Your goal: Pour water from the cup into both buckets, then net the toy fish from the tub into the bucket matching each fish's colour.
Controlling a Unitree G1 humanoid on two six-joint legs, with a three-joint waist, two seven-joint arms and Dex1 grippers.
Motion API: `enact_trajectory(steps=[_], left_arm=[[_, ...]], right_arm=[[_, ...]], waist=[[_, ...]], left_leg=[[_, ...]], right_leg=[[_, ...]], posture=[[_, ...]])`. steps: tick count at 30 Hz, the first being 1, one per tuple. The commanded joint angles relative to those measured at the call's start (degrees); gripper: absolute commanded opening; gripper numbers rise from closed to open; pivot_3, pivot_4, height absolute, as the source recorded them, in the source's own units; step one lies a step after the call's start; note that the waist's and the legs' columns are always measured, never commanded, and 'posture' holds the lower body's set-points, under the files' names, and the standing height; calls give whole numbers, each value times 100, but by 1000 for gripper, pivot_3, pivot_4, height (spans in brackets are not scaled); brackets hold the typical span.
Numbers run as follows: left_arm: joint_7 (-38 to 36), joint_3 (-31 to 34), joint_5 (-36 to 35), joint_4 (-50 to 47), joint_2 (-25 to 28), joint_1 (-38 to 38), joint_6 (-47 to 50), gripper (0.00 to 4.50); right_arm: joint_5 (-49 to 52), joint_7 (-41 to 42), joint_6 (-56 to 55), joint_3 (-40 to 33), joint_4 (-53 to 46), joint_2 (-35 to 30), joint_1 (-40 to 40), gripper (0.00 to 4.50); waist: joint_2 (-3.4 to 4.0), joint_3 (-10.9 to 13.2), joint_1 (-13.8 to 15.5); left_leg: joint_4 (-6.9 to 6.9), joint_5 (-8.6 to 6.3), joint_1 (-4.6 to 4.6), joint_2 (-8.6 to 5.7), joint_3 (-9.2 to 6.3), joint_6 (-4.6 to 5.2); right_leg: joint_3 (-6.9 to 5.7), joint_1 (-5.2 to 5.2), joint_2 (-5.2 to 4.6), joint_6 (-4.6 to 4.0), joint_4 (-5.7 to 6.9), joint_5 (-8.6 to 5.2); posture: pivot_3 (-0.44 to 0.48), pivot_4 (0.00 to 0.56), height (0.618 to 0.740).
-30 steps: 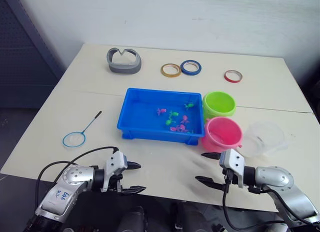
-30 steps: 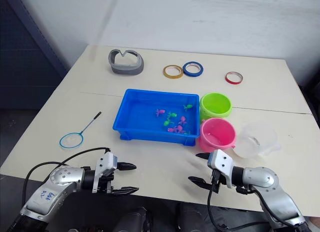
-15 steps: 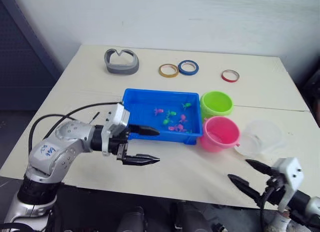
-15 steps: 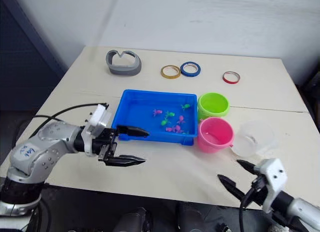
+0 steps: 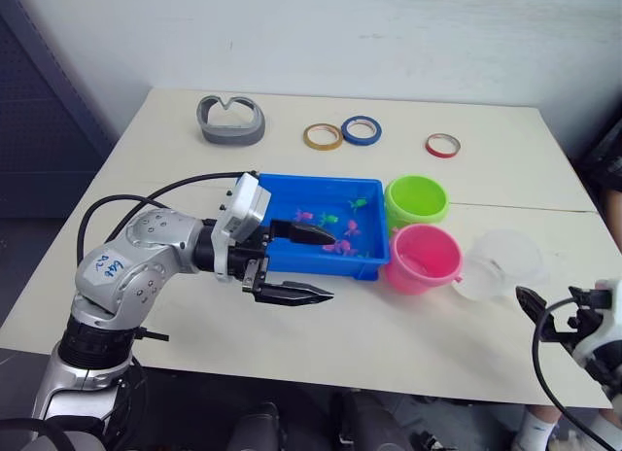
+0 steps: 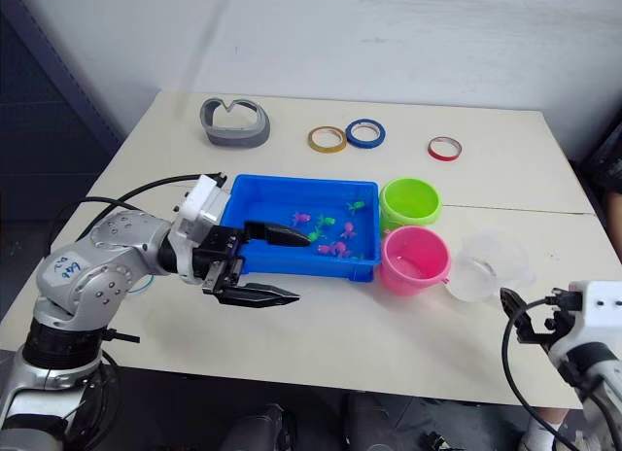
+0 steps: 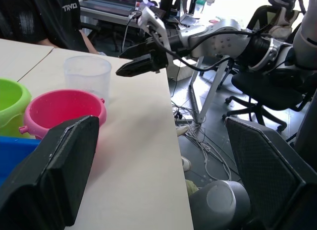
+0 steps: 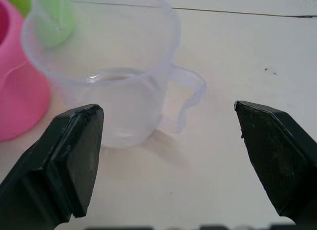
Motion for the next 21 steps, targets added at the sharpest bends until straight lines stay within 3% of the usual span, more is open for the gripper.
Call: enact_trajectory(steps=[1,3,6,21], left_arm=[[85,11,68,5,-40,-152,-92,4441],[134,28,70,-18,-45,-167,-71,4488],[219,57,49,-72,-33,-163,-31,4500],[381,50,62,-109,-12,-263,-3,4500]], right_arm=[[-210,-126,-141,28,219,10,-223,4500],[-320,-164,-179,91,353,36,-316,4249],[-438,-246,-238,125,495,96,-417,3135],[-940,-98,-977,225,1675,17,-1041,3135]], waist=[[3,0,5],[3,0,5],[3,0,3],[4,0,-4]], left_leg=[[-2,0,0,0,0,0],[-4,0,-5,0,0,-1],[-2,1,-7,0,0,-1],[-2,1,-5,0,1,-1]], right_leg=[[-1,-1,0,0,0,0],[-1,-6,0,0,0,0],[0,-6,0,0,-1,0],[0,-6,0,0,2,0]], posture=[[0,150,740],[0,150,740],[0,150,740],[0,150,740]])
